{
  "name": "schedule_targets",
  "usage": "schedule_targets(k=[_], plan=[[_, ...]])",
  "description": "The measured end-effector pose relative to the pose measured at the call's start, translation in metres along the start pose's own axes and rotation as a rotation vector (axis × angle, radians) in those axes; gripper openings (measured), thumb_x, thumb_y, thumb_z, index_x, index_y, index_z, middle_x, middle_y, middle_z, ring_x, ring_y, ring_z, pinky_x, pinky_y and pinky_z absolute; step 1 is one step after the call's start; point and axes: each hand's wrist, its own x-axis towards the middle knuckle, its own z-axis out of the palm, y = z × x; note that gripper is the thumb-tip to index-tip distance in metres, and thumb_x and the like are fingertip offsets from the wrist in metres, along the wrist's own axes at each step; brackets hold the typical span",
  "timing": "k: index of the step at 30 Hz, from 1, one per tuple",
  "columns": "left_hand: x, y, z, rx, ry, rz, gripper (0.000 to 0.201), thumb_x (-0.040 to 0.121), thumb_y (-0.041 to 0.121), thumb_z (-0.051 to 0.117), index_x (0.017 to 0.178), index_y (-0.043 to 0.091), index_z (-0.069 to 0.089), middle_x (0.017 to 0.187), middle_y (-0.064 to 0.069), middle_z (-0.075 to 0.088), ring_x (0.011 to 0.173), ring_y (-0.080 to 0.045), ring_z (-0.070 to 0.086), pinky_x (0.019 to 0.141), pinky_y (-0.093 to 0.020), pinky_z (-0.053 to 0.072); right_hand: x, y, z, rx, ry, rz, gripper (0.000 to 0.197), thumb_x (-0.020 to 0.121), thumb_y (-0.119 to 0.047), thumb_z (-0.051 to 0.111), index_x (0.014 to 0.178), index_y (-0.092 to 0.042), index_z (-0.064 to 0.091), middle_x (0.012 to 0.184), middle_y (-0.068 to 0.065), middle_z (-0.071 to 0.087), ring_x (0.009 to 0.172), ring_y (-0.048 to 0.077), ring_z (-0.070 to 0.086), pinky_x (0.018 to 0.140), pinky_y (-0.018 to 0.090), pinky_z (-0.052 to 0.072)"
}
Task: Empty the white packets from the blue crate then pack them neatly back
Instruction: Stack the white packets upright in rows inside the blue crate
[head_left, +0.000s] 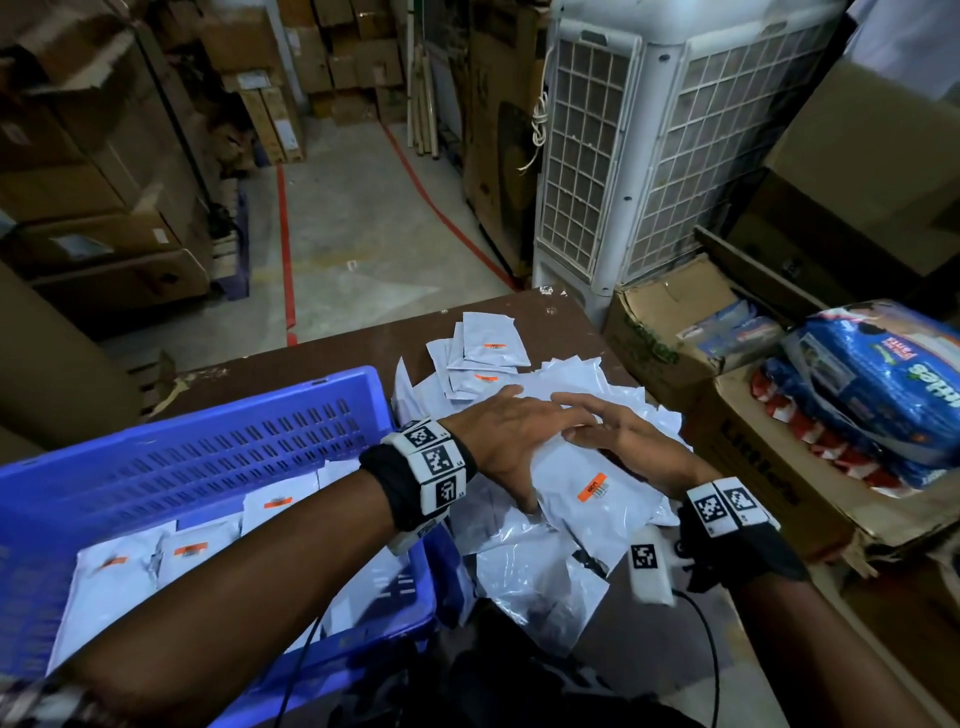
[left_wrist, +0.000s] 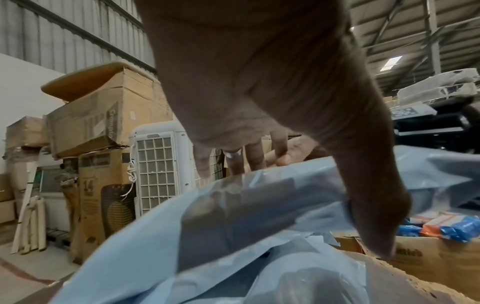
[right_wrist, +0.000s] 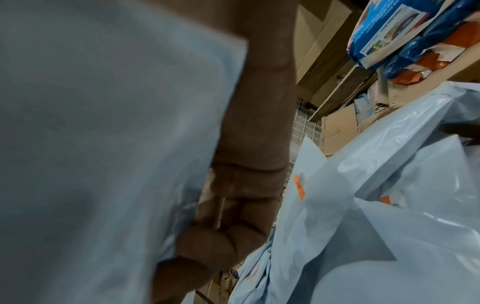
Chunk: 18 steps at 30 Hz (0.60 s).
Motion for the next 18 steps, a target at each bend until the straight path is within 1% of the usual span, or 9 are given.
schedule_targets(k=[2, 5, 6, 8, 10, 12, 14, 16, 18], plan=[[0.001, 0.001, -0.002, -0.007, 0.014, -0.029, 0.111, 0.049, 0.061, 0.084, 0.141, 0.039, 0.027, 0.122, 0.005, 0.062, 0.11, -0.021, 0.059, 0.093, -0.042, 0.041, 0.0, 0.001, -0.004, -0.04, 0.019, 0.021, 0.034, 0.096, -0.02, 0.062, 0.127, -0.035, 0.063, 0.123, -0.001, 0.069, 0.117, 0.02, 0.063, 0.107, 0.041, 0.045], [0.001, -0.005, -0.006, -0.043, 0.074, -0.105, 0.113, 0.047, 0.068, 0.078, 0.143, 0.046, 0.022, 0.117, 0.003, 0.065, 0.105, -0.024, 0.061, 0.085, -0.038, 0.049, -0.001, 0.004, -0.016, -0.013, 0.087, 0.025, 0.026, 0.101, -0.028, 0.054, 0.121, -0.03, 0.069, 0.122, 0.0, 0.07, 0.115, 0.022, 0.065, 0.102, 0.041, 0.049], [0.0, -0.008, -0.009, -0.049, 0.092, -0.143, 0.109, 0.049, 0.067, 0.076, 0.142, 0.045, 0.024, 0.118, 0.001, 0.065, 0.106, -0.026, 0.061, 0.085, -0.037, 0.049, 0.0, 0.006, -0.022, -0.019, 0.125, 0.025, 0.027, 0.102, -0.032, 0.05, 0.119, -0.03, 0.07, 0.121, 0.001, 0.07, 0.112, 0.023, 0.066, 0.1, 0.042, 0.05], [-0.001, -0.016, -0.015, -0.042, 0.127, -0.236, 0.102, 0.057, 0.067, 0.075, 0.143, 0.04, 0.026, 0.124, -0.002, 0.063, 0.111, -0.028, 0.059, 0.087, -0.035, 0.046, 0.0, 0.006, -0.033, -0.012, 0.215, 0.056, 0.034, 0.102, -0.043, 0.045, 0.114, -0.028, 0.072, 0.116, 0.009, 0.071, 0.099, 0.025, 0.068, 0.089, 0.041, 0.054], [0.0, -0.025, -0.018, -0.071, 0.178, -0.348, 0.1, 0.063, 0.069, 0.072, 0.145, 0.037, 0.024, 0.129, -0.005, 0.061, 0.115, -0.03, 0.057, 0.087, -0.036, 0.043, 0.001, 0.006, -0.044, 0.02, 0.28, 0.087, 0.041, 0.102, -0.047, 0.043, 0.113, -0.019, 0.071, 0.109, 0.017, 0.072, 0.091, 0.031, 0.069, 0.084, 0.043, 0.054], [0.001, -0.033, -0.019, -0.156, 0.224, -0.472, 0.097, 0.067, 0.074, 0.067, 0.144, 0.036, 0.023, 0.128, -0.005, 0.061, 0.117, -0.03, 0.057, 0.085, -0.036, 0.042, 0.001, 0.003, -0.051, 0.008, 0.306, 0.091, 0.042, 0.103, -0.044, 0.043, 0.115, -0.011, 0.067, 0.106, 0.018, 0.073, 0.087, 0.033, 0.069, 0.08, 0.041, 0.053], [0.002, -0.041, -0.018, -0.273, 0.26, -0.577, 0.095, 0.068, 0.076, 0.064, 0.143, 0.035, 0.024, 0.126, -0.006, 0.062, 0.117, -0.03, 0.058, 0.089, -0.037, 0.046, 0.001, 0.001, -0.054, -0.014, 0.332, 0.073, 0.034, 0.103, -0.035, 0.048, 0.116, -0.009, 0.065, 0.107, 0.02, 0.072, 0.083, 0.032, 0.067, 0.074, 0.038, 0.054], [0.004, -0.047, -0.018, -0.386, 0.293, -0.67, 0.099, 0.069, 0.073, 0.066, 0.146, 0.027, 0.023, 0.133, -0.008, 0.058, 0.121, -0.03, 0.055, 0.097, -0.04, 0.045, 0.007, 0.001, -0.055, -0.059, 0.355, 0.049, 0.022, 0.1, -0.025, 0.056, 0.111, -0.009, 0.067, 0.107, 0.023, 0.07, 0.081, 0.032, 0.067, 0.07, 0.038, 0.054], [0.006, -0.052, -0.016, -0.488, 0.329, -0.746, 0.098, 0.073, 0.068, 0.068, 0.145, 0.021, 0.024, 0.138, -0.008, 0.053, 0.125, -0.03, 0.052, 0.097, -0.035, 0.042, 0.015, 0.003, -0.054, -0.142, 0.374, 0.026, 0.012, 0.098, -0.018, 0.061, 0.105, -0.012, 0.068, 0.106, 0.024, 0.07, 0.081, 0.03, 0.069, 0.07, 0.038, 0.055]])
